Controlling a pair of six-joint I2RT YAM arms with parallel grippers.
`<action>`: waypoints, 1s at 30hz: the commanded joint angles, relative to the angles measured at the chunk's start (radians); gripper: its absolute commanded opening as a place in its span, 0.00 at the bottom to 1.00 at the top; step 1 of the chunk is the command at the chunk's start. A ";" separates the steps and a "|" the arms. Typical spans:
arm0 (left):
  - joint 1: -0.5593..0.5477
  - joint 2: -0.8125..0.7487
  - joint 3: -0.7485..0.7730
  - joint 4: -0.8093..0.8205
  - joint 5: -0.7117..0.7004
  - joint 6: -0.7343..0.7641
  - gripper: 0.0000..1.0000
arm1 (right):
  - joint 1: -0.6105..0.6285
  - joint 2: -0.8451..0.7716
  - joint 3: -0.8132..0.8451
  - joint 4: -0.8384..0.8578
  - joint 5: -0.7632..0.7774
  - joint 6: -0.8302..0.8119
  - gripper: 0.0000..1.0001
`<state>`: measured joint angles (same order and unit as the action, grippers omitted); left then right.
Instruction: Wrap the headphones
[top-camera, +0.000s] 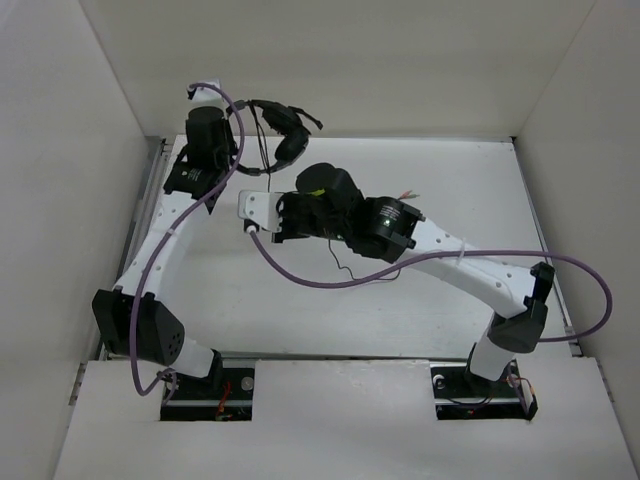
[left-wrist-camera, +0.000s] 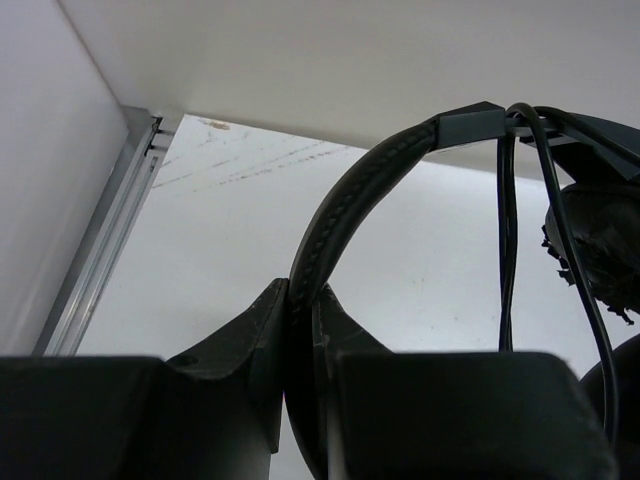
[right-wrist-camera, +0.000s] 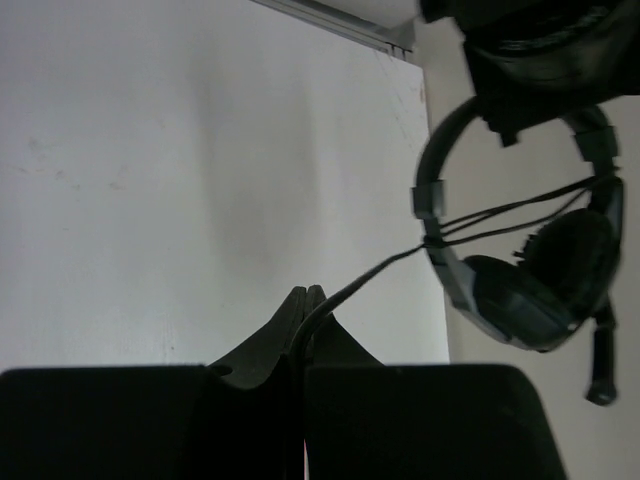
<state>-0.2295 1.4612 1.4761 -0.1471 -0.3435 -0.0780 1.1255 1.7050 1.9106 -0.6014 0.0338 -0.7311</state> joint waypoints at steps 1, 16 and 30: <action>-0.017 -0.059 -0.032 0.116 -0.005 0.017 0.00 | -0.034 -0.062 0.067 0.031 0.037 -0.033 0.00; -0.159 -0.133 -0.131 0.054 0.149 0.119 0.00 | -0.213 -0.111 -0.088 0.276 0.216 -0.302 0.00; -0.224 -0.197 -0.102 -0.077 0.478 0.136 0.00 | -0.434 -0.088 -0.326 0.787 0.264 -0.532 0.03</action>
<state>-0.4522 1.3373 1.3300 -0.2569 0.0326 0.0669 0.7189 1.6295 1.5383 0.0422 0.2878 -1.2678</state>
